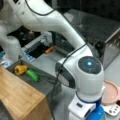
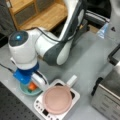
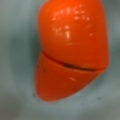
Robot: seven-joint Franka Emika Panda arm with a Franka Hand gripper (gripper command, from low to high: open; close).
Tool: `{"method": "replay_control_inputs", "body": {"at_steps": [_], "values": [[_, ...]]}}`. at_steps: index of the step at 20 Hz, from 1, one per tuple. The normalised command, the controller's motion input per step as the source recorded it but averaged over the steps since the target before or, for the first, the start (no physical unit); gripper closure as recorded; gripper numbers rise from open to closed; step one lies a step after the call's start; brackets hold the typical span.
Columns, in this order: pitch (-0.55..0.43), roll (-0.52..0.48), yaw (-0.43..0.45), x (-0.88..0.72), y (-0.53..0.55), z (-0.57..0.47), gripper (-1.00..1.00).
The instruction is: Open the drawer. Pick up the carrot. Put the carrots in the drawer.
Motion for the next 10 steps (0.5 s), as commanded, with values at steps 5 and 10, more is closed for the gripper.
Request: {"method": "replay_control_inputs", "body": {"at_steps": [5,10], "values": [[0.198,-0.133,0.05,0.4,0.01,0.05,-1.0],[0.183,-0.128,0.055,0.38,0.02,0.04,-1.0]]}}
